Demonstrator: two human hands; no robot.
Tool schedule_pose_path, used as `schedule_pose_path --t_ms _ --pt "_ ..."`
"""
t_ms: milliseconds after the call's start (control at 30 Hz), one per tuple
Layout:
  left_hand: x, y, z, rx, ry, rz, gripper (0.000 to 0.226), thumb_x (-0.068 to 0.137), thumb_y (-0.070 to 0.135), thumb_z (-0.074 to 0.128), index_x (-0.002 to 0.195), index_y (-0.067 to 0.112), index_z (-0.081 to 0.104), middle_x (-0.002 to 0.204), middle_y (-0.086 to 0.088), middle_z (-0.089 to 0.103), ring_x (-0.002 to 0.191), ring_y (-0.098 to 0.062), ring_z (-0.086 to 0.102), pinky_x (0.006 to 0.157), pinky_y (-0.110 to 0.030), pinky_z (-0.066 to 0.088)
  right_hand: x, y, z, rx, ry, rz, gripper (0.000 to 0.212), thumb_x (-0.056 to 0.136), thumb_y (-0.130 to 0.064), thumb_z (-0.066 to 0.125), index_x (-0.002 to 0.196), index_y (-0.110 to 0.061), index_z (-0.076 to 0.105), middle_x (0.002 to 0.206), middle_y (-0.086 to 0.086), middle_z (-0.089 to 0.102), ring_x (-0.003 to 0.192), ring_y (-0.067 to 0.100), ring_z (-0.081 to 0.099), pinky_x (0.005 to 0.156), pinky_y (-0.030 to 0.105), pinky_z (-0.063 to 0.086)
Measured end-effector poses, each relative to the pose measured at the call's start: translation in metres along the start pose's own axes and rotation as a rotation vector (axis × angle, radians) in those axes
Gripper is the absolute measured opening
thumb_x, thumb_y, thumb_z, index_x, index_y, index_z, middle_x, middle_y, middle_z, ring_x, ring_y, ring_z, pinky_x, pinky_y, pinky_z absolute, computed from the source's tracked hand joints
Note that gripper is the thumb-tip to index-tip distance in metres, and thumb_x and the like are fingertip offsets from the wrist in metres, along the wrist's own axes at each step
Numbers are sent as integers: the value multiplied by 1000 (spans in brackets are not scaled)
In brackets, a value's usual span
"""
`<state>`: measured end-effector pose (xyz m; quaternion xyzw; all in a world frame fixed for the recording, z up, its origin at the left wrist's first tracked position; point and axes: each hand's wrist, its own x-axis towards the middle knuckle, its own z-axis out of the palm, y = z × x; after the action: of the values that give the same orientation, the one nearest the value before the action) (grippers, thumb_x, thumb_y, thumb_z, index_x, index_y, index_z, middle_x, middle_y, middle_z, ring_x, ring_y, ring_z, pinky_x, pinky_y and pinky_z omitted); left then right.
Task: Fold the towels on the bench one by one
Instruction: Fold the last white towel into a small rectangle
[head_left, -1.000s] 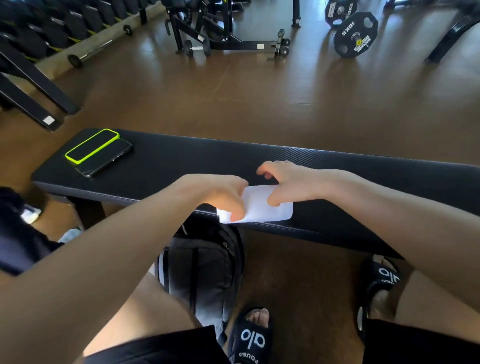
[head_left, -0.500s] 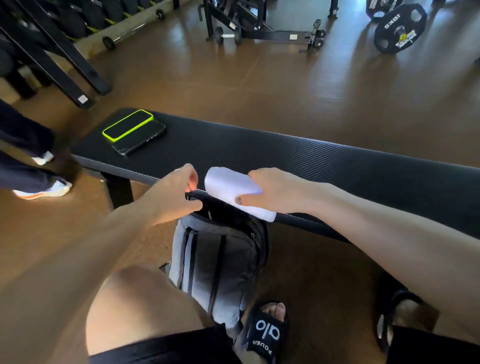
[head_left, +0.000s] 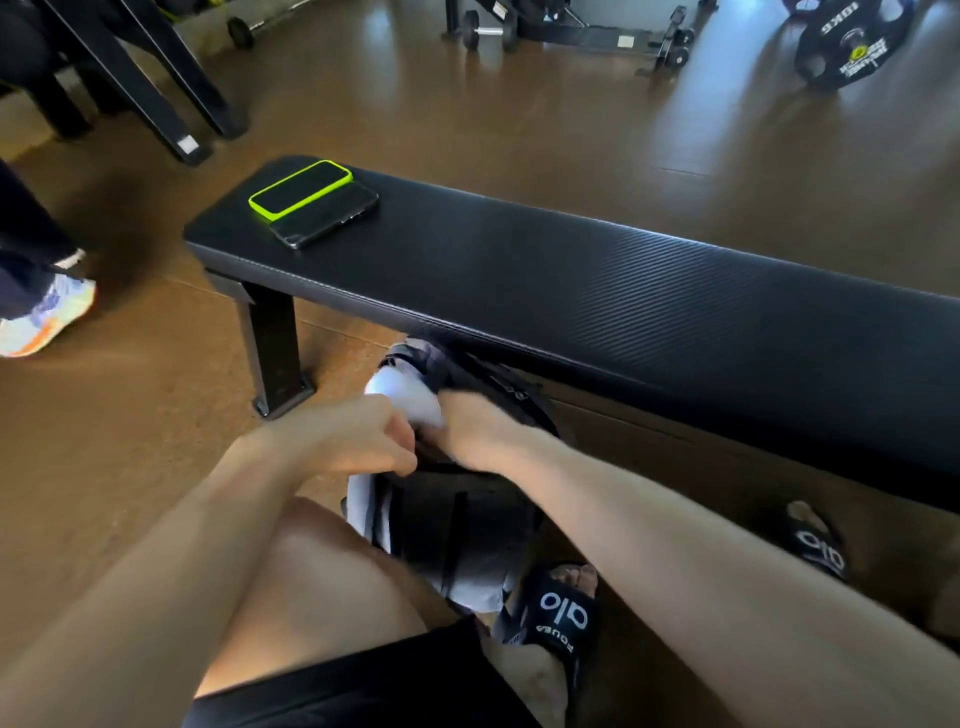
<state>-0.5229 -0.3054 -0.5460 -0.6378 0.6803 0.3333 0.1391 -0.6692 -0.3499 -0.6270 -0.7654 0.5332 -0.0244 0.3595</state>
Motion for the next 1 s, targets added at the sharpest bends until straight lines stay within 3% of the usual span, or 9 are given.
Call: schedule_pose_path --t_ms 133,233,300,467,567,667,767,900,1000 --pt "-6 -7 3 -87 -16 -27 12 76 38 71 77 29 78 81 3 73 82 -16 67 79 -35 55 9 4 57 -181 -280 73 50 99 -13 51 148 -12 40 148 10 49 127 32 56 94 37 48" --pt "5 -10 4 -168 75 -8 14 87 33 68 90 21 75 87 -3 73 80 -14 68 70 -24 53 9 6 73 -265 -321 0 52 101 -11 42 152 -17 33 160 5 30 144 22 36 113 35 33" --pt "19 -13 2 -171 188 -30 14 94 22 63 108 18 66 95 -5 71 74 -7 67 59 -16 49 2 0 69 -237 -264 -10 52 103 -13 37 153 -22 30 159 6 30 145 24 34 112 36 33" --pt "61 -29 0 68 288 -190 65 86 28 72 142 16 42 137 -15 43 125 -35 45 94 -42 47 -26 -2 40 -234 -69 65 34 104 -11 39 138 -7 42 140 17 53 126 35 56 102 43 45" --pt "76 -25 2 -147 199 -298 83 84 21 76 146 4 24 137 -19 42 116 -36 52 75 -37 48 -58 4 24 -90 122 -29 29 103 -25 45 129 -13 51 124 9 57 106 30 63 84 40 53" --pt "88 -25 1 -299 231 -351 84 88 19 73 147 0 16 121 -19 53 97 -29 55 55 -27 38 -94 17 16 -58 426 -101 27 96 -26 57 122 -20 55 109 -3 57 94 15 59 75 28 51" --pt "96 -25 3 -280 244 -366 75 91 20 69 145 0 20 113 -17 54 93 -28 55 57 -29 39 -113 33 16 201 509 162 26 89 -33 67 109 -24 52 101 -8 53 89 9 55 74 28 50" --pt "97 -7 1 223 294 -210 62 84 18 69 135 7 36 131 -20 50 124 -38 45 90 -42 46 -110 44 17 605 324 525 36 85 -42 70 101 -20 47 103 0 54 87 14 58 66 28 45" --pt "95 22 6 340 220 -7 54 79 38 70 125 13 56 117 -11 61 117 -34 55 84 -38 47 -105 49 16 753 306 582 36 81 -41 69 101 -19 47 110 6 54 93 22 59 73 35 49"
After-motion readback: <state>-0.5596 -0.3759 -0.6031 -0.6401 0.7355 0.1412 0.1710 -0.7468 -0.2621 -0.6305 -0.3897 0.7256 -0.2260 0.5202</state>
